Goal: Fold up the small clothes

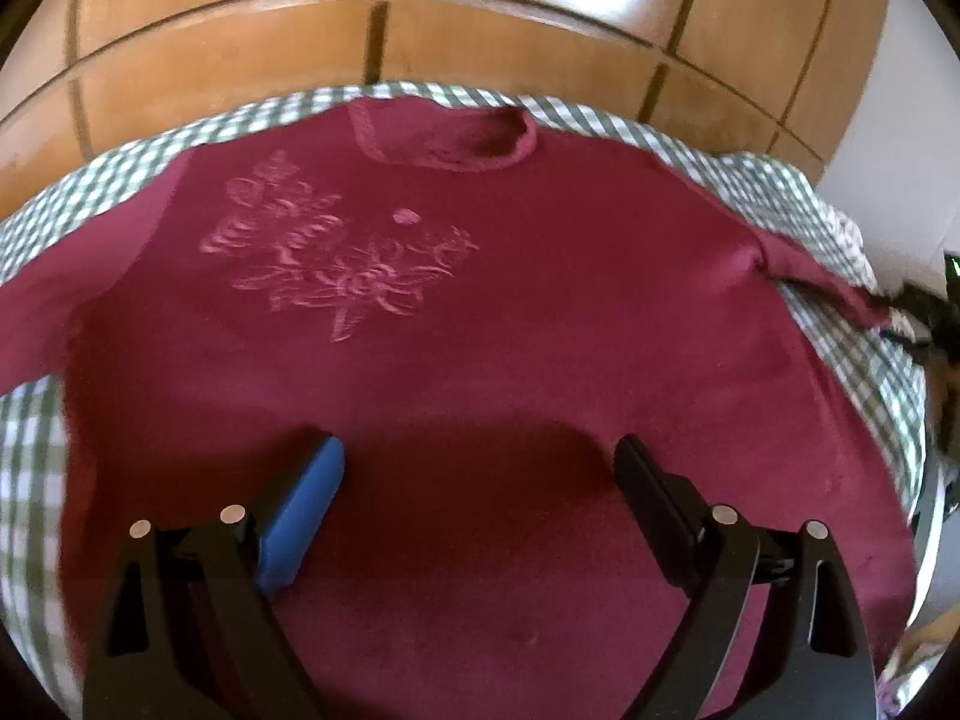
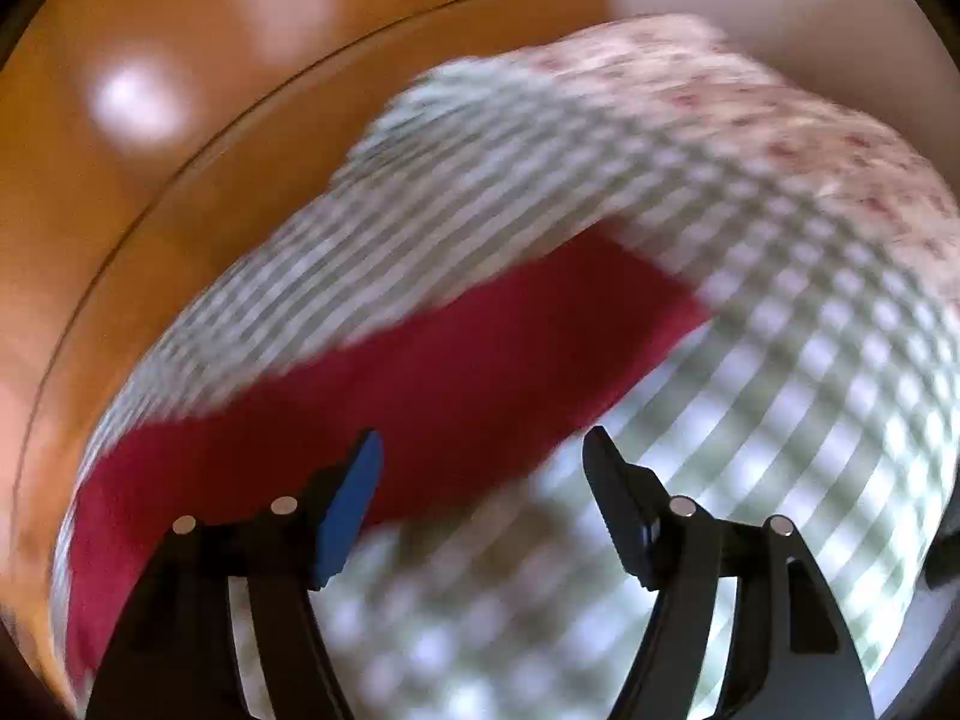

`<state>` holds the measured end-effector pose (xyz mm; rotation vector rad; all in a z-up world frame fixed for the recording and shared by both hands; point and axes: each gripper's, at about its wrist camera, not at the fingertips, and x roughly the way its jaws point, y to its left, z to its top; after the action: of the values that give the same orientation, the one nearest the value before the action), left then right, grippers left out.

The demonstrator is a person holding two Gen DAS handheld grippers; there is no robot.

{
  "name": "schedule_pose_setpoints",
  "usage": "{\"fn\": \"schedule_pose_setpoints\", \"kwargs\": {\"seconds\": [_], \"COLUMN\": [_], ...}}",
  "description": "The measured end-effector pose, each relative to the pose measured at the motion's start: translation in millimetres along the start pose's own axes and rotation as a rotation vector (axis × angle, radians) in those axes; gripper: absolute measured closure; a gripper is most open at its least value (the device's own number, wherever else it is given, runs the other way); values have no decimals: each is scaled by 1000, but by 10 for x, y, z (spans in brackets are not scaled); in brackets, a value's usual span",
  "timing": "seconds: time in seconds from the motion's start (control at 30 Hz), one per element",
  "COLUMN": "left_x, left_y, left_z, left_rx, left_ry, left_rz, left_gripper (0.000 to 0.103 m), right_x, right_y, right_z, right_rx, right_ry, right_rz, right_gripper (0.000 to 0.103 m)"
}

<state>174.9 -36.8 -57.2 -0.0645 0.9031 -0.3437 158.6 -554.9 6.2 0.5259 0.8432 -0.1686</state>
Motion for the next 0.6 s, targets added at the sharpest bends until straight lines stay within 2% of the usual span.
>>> {"fn": "schedule_pose_setpoints", "kwargs": {"seconds": [0.03,0.1,0.2,0.33,0.43,0.5,0.53,0.57,0.6], "left_x": [-69,-233,-531,-935,-1162,-1247,-1288,-1312,-1341], "left_y": [33,159,367,640,812,870,864,855,835], "left_z": [-20,-87,-238,-524,-813,-1027,-1124,-1183,-1243], "left_rx": [-19,-62,-101,-130,-178,-209,-212,-210,-206], "left_ry": [-8,-5,-10,-12,20,56,64,66,63], "left_rz": [9,17,26,59,67,43,35,26,16], "left_gripper": [13,13,13,15,26,34,35,35,40], "right_x": [-25,-65,-216,-406,-508,-555,-568,-554,-559], "right_y": [111,402,713,863,898,909,909,899,903], "right_z": [-131,-532,-1055,-1536,-1830,-1974,-2043,-2033,-2077], "right_rx": [-32,-127,-233,-272,-302,-317,-321,-325,-335], "right_ry": [34,164,248,302,337,347,354,357,368], "right_rz": [44,160,240,291,296,294,287,281,279], "right_gripper": [33,33,33,39,42,48,56,68,75]}}
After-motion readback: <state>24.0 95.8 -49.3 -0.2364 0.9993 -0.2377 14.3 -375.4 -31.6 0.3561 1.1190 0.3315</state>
